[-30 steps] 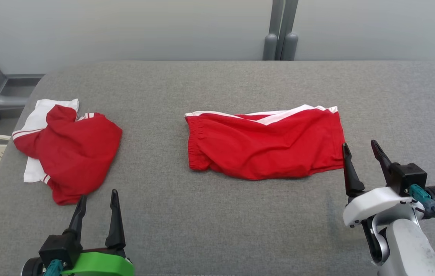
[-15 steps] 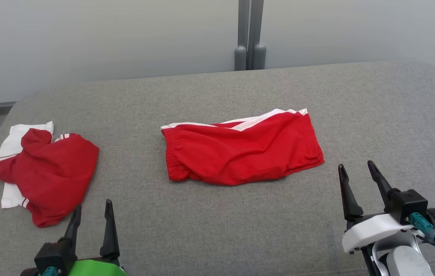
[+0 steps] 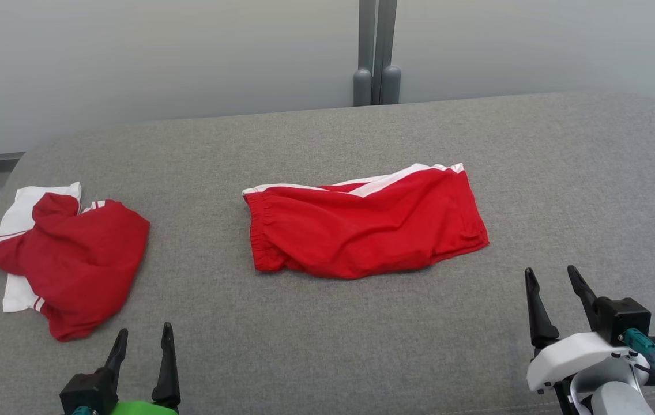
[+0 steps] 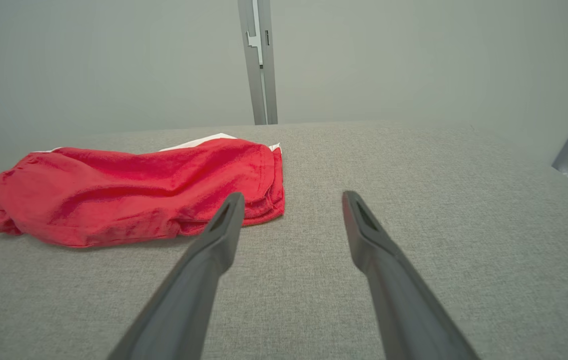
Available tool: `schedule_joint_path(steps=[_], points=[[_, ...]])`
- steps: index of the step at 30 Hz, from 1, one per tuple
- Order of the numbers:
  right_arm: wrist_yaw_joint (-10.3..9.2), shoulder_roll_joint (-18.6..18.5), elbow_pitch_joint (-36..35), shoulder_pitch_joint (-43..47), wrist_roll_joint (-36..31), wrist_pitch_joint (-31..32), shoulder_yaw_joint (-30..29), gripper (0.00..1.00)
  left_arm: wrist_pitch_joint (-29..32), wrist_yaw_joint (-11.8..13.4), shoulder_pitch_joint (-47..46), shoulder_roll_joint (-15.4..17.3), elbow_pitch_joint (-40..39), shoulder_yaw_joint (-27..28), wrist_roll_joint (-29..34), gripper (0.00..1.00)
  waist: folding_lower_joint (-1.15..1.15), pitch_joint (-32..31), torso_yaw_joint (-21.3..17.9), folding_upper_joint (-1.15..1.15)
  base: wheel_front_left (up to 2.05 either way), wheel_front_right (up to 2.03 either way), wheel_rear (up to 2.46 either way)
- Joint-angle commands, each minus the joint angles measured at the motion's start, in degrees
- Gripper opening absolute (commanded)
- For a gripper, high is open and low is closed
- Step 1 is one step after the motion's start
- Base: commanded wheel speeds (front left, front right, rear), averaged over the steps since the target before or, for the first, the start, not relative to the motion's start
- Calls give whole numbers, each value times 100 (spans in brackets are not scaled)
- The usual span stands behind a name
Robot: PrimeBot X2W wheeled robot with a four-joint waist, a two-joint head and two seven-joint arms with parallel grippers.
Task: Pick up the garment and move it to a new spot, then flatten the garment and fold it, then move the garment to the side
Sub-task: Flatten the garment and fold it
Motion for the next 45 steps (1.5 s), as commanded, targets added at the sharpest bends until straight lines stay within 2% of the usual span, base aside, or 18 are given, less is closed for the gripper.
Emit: schedule_joint_path(steps=[1,21,24,27,31,32,36,40,45], points=[[-8,-8,26,-65,64,-1,12,100,-47,17,-70,37,11,7,-32,100,0,-2,9,0,0,0,0],[-8,-12,107,-295,359,-16,81,100,-82,63,-50,59,-29,-13,-110,100,0,27,88,0,0,0,0],[-8,-10,94,-534,425,223,77,100,-87,33,-72,58,-42,-47,-114,100,0,77,117,0,0,0,0],[-8,-9,139,-917,511,857,124,100,-91,29,-99,69,-73,-72,-92,100,0,183,145,0,0,0,0],[-8,-4,281,-1609,299,1951,95,100,-96,7,-197,86,-133,-128,-42,100,0,413,213,0,0,0,0],[-8,-16,420,-1995,134,2575,-29,100,-89,-3,-266,93,-156,-151,-34,100,0,558,264,0,0,0,0],[-6,-11,708,-2708,-278,3556,-492,100,-92,-47,-464,85,-218,-227,10,100,0,859,426,0,0,0,0],[-6,-2,1013,-3250,-624,4187,-935,100,-97,-88,-636,67,-283,-314,68,100,0,1140,599,0,0,0,0],[-7,-14,1358,-3643,-945,4564,-1309,100,-96,-127,-817,65,-294,-410,123,100,0,1446,804,0,0,0,0]])
